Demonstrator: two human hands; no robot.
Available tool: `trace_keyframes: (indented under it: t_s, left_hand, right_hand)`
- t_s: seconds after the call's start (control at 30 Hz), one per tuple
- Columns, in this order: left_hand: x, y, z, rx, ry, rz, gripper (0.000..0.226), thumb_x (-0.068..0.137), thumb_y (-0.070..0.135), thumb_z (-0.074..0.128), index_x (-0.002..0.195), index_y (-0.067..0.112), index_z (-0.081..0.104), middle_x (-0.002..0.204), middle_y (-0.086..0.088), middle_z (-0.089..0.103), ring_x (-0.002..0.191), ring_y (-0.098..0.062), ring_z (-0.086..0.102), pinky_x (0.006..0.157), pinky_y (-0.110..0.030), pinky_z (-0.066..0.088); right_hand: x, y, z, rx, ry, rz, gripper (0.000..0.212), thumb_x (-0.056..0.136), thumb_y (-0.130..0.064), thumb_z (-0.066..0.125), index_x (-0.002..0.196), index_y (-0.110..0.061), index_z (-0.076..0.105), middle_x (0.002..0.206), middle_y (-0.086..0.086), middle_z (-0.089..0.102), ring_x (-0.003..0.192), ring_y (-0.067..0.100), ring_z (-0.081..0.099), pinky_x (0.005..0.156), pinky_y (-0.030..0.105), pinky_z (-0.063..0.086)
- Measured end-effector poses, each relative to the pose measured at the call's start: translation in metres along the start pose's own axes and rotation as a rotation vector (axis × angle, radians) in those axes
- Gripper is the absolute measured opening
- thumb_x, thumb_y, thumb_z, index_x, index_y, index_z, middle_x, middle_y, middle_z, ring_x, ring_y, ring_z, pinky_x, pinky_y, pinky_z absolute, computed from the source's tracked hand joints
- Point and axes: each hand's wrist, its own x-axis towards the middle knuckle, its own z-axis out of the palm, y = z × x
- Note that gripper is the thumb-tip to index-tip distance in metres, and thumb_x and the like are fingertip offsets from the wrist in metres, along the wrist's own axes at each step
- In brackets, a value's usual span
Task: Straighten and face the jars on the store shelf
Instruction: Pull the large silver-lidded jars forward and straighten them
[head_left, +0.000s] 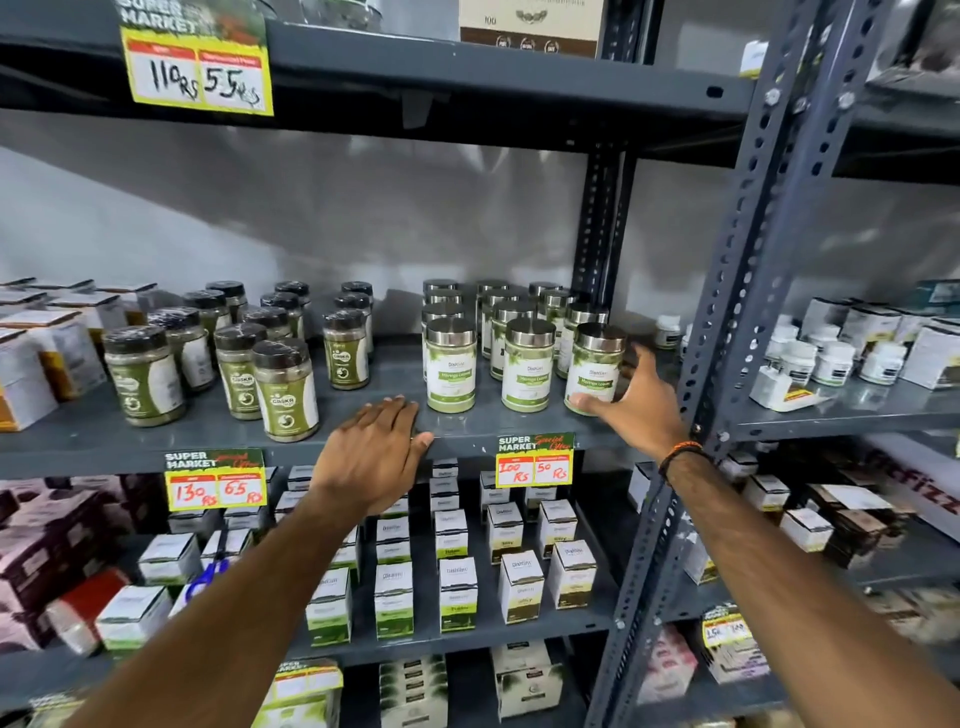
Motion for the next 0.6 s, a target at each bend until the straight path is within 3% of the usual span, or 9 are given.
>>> trace_keyframes:
  t_s: [0.13, 0.3, 0.43, 0.6]
  left_hand:
    - [0.0, 0.001, -0.001, -0.004, -0.007, 0.003, 0.074, 0.101, 0.056, 0.008, 0.147, 0.011, 0.045, 0.151, -0.012, 0.05, 0.138, -0.03, 0.047, 0.116, -0.045, 0.035]
    - [0.0, 0.002, -0.003, -0.008, -0.008, 0.004, 0.078, 0.099, 0.056, 0.005, 0.148, 0.01, 0.044, 0.152, -0.013, 0.05, 0.14, -0.029, 0.046, 0.118, -0.045, 0.034]
    - [-0.001, 0.002, -0.003, -0.008, -0.005, 0.002, 0.077, 0.1, 0.056, 0.006, 0.149, 0.01, 0.043, 0.153, -0.013, 0.049, 0.141, -0.028, 0.044, 0.119, -0.044, 0.032]
    - [0.0, 0.002, -0.001, 0.003, -0.005, 0.003, 0.074, 0.101, 0.055, 0.009, 0.149, 0.01, 0.043, 0.153, -0.012, 0.049, 0.142, -0.027, 0.042, 0.12, -0.043, 0.03]
  right_hand:
    - [0.0, 0.005, 0.008, -0.08, -0.011, 0.015, 0.094, 0.056, -0.044, 0.098, 0.132, -0.008, 0.056, 0.121, 0.003, 0.072, 0.103, 0.016, 0.068, 0.081, 0.017, 0.045]
    - [0.011, 0.008, 0.004, -0.105, -0.045, 0.043, 0.071, 0.062, -0.036, 0.096, 0.123, -0.014, 0.066, 0.114, 0.001, 0.075, 0.085, 0.007, 0.06, 0.078, 0.016, 0.043]
    - [0.012, 0.01, 0.008, -0.111, -0.01, 0.061, 0.062, 0.064, -0.032, 0.095, 0.118, -0.015, 0.07, 0.111, 0.001, 0.076, 0.083, 0.006, 0.058, 0.069, 0.009, 0.039]
    - [0.009, 0.015, 0.016, -0.069, 0.055, 0.081, 0.056, 0.067, -0.035, 0.093, 0.116, -0.016, 0.073, 0.109, 0.002, 0.076, 0.098, 0.015, 0.07, 0.079, 0.017, 0.045]
